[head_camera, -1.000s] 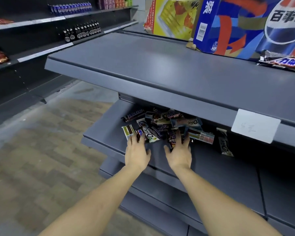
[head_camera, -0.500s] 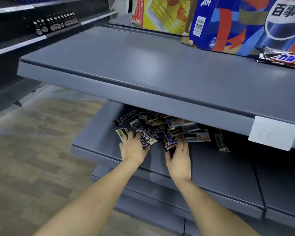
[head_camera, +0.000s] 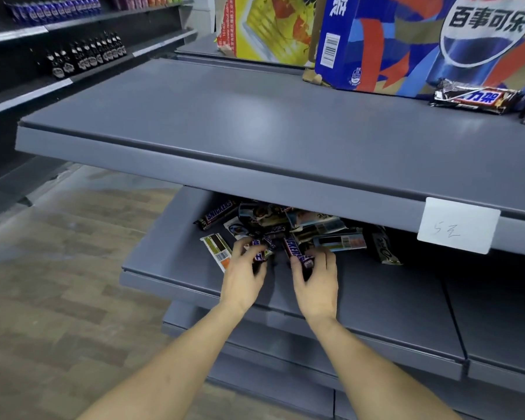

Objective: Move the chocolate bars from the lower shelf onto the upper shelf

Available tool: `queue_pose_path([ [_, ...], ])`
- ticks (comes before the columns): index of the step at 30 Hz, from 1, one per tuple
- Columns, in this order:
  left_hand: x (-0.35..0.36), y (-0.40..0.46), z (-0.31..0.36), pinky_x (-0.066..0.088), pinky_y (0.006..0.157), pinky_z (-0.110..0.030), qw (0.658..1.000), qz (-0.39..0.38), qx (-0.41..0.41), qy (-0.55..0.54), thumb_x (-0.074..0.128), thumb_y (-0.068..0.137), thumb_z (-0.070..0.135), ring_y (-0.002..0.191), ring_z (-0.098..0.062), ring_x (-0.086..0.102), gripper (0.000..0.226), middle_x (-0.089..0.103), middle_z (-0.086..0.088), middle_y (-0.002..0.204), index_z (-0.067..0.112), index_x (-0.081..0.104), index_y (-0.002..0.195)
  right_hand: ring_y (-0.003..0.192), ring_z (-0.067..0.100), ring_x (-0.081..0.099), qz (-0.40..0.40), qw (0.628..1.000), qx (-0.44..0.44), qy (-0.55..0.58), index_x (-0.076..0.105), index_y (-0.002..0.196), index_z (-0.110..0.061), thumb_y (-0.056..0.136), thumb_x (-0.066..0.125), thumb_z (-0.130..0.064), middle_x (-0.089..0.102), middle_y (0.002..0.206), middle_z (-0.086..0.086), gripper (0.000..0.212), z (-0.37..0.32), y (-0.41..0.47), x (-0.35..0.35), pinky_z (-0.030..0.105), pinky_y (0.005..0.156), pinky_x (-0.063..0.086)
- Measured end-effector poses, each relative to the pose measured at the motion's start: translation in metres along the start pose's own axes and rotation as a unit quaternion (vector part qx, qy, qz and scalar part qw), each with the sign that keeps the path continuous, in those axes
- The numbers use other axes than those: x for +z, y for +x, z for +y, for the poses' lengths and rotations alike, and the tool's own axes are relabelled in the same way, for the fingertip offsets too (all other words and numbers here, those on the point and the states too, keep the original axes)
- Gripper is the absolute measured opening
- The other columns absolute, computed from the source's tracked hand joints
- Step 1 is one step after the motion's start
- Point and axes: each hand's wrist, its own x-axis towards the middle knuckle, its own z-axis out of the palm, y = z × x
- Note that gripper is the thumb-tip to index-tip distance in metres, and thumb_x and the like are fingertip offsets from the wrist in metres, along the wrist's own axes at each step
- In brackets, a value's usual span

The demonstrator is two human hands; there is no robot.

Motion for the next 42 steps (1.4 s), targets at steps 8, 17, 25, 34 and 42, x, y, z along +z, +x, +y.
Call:
queue_pose_path([
  [8, 0.008, -0.008, 0.007, 0.039, 0.094, -0.017, 0.999, -0.015, -0.028, 0.005, 0.078, 0.08, 0.022, 0.122, -0.012, 0.047, 0.022, 0.041, 0.003, 0.141, 0.014, 0.066, 0.095, 0.097, 0.012, 0.053, -0.002, 1.0, 0.017, 0.02, 0.053, 0.116, -0.013, 0.08, 0.074, -0.013, 0.038, 0.138, 0.008, 0.042, 0.003, 0.0, -0.001, 0.026, 0.08, 0.047],
  [17, 0.009, -0.005, 0.021, 0.045, 0.076, -0.015, 0.996, -0.021, -0.071, 0.042, 0.063, 0.078, -0.003, 0.101, -0.02, 0.06, 0.066, 0.034, -0.001, 0.139, 0.02, 0.047, 0.137, 0.095, 0.019, 0.056, -0.002, 0.998, 0.051, 0.025, 0.06, 0.112, -0.014, 0.078, 0.066, -0.011, 0.058, 0.106, -0.001, 0.035, 0.005, 0.002, -0.006, 0.031, 0.08, 0.048],
  [25, 0.012, -0.005, 0.015, 0.044, 0.1, -0.026, 0.995, -0.036, -0.027, 0.084, 0.055, 0.079, -0.009, 0.121, -0.021, 0.046, 0.061, 0.047, -0.003, 0.132, 0.019, 0.055, 0.133, 0.091, 0.025, 0.055, 0.029, 0.999, 0.011, -0.033, 0.066, 0.112, -0.012, 0.074, 0.071, -0.012, 0.064, 0.099, 0.005, 0.038, 0.012, 0.003, 0.0, 0.037, 0.083, 0.046],
  [34, 0.009, 0.001, 0.007, 0.045, 0.095, -0.03, 0.992, -0.044, -0.014, 0.117, 0.065, 0.083, 0.01, 0.111, -0.019, 0.049, 0.049, 0.056, 0.002, 0.123, 0.028, 0.06, 0.128, 0.097, 0.024, 0.055, 0.014, 0.997, 0.022, -0.078, 0.064, 0.111, -0.016, 0.071, 0.07, -0.015, 0.063, 0.101, 0.002, 0.04, 0.014, 0.003, 0.004, 0.039, 0.086, 0.044],
  [42, 0.008, 0.002, 0.005, 0.05, 0.092, -0.029, 0.994, -0.037, -0.017, 0.097, 0.069, 0.083, 0.016, 0.107, -0.016, 0.057, 0.041, 0.061, 0.004, 0.119, 0.022, 0.063, 0.123, 0.1, 0.023, 0.054, 0.01, 0.995, 0.03, -0.098, 0.063, 0.116, -0.015, 0.075, 0.069, -0.019, 0.062, 0.105, 0.002, 0.042, 0.014, 0.003, 0.004, 0.04, 0.087, 0.045],
])
